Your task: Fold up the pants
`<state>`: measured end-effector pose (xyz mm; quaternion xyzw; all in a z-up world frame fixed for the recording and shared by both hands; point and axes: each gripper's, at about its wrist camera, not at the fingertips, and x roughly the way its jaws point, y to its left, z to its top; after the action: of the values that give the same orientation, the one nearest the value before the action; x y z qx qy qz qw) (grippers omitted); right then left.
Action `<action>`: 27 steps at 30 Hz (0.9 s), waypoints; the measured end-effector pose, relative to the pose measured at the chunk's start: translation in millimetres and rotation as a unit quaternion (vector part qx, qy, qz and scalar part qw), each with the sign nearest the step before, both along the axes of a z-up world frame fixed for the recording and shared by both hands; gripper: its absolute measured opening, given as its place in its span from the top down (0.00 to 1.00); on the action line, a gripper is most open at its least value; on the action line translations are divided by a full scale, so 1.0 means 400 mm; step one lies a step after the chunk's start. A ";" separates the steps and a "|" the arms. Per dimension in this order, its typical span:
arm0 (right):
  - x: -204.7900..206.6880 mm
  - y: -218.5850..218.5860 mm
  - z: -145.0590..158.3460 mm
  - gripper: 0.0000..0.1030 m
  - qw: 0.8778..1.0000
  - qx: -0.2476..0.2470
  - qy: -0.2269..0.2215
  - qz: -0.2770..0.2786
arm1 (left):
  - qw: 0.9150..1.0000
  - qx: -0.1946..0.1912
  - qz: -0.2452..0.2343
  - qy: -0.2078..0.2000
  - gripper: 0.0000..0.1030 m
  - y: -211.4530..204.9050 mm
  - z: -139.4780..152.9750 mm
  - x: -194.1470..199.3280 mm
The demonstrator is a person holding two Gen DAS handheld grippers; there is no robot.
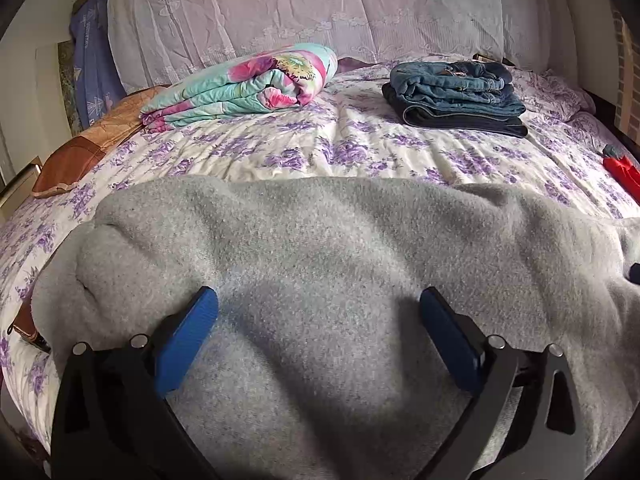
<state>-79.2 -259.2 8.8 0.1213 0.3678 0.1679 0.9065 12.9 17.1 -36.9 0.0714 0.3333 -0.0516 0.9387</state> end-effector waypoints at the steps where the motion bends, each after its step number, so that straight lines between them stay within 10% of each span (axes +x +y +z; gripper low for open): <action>1: -0.015 -0.013 0.002 0.03 1.000 0.010 -0.005 -0.007 | 1.000 0.000 -0.001 -0.001 0.05 0.001 0.000 0.000; 13: -0.339 -0.222 0.059 0.03 0.993 -0.025 -0.031 -0.107 | 1.000 -0.008 -0.009 -0.003 0.05 0.008 0.000 -0.009; 22: -0.388 -0.483 -0.055 0.03 0.945 0.214 0.052 -0.242 | 1.000 -0.008 -0.007 -0.007 0.05 0.007 0.000 -0.013; 27: -0.333 -0.521 -0.061 0.03 0.931 0.267 0.055 -0.241 | 1.000 -0.006 -0.007 -0.007 0.05 0.008 0.000 -0.015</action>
<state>-212.3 -467.7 -15.5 0.4529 0.3182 0.0294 0.8323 7.0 20.1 -37.0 0.0682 0.3257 -0.0598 0.9411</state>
